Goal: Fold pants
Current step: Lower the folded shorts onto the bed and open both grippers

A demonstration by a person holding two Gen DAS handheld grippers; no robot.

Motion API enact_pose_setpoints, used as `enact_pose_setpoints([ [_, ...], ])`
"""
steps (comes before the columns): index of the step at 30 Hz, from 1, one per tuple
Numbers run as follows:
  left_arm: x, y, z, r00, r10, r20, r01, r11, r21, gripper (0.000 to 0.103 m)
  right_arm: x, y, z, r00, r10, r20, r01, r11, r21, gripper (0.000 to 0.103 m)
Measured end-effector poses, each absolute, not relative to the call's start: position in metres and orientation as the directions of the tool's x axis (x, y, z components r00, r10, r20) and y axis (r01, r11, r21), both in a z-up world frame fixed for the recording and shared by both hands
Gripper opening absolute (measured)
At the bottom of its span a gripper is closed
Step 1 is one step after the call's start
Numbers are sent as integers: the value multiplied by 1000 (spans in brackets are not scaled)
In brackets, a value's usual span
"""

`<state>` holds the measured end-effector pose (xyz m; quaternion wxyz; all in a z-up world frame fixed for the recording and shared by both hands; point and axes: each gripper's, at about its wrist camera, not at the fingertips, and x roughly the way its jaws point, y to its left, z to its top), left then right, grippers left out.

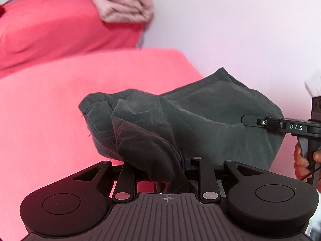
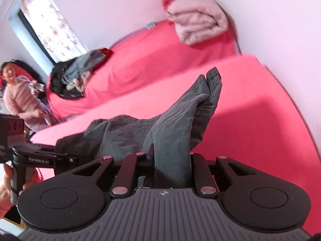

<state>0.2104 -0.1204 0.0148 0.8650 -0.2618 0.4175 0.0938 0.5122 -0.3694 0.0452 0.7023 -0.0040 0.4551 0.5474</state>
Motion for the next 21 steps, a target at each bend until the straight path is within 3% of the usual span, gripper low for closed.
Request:
enact_pose_setpoints([
  [5,195,-159,-36,544,-81,-835,-319,901,-295,85,463,-408,-16,28,698,-715,-716,513,473,24],
  [7,193,-166,-61,498,-95,-862,-313,907,-281,85,452,-420,-55,38,658,-752,-656,584,478,34],
  [8,189,-167,-72,484,-97,-869,-315,908,-276,89,448,-427,-68,52,644,-763,-623,618,479,47],
  [11,177,-162,-84,490,-107,-865,-341,890,-303,96,445,-453,-81,82,703,-706,-499,642,582,50],
  [12,172,-160,-82,493,-110,-863,-346,885,-311,100,447,-460,-81,88,703,-706,-454,659,599,60],
  [14,164,-156,-78,491,-95,-866,-341,894,-292,103,445,-468,-74,135,643,-754,-449,718,532,77],
  [17,143,-148,-67,490,-71,-869,-344,900,-268,103,432,-470,-54,231,544,-807,-498,779,382,79],
  [21,126,-140,-54,450,20,-893,-371,914,-166,103,401,-457,-21,447,389,-806,-563,822,85,81],
])
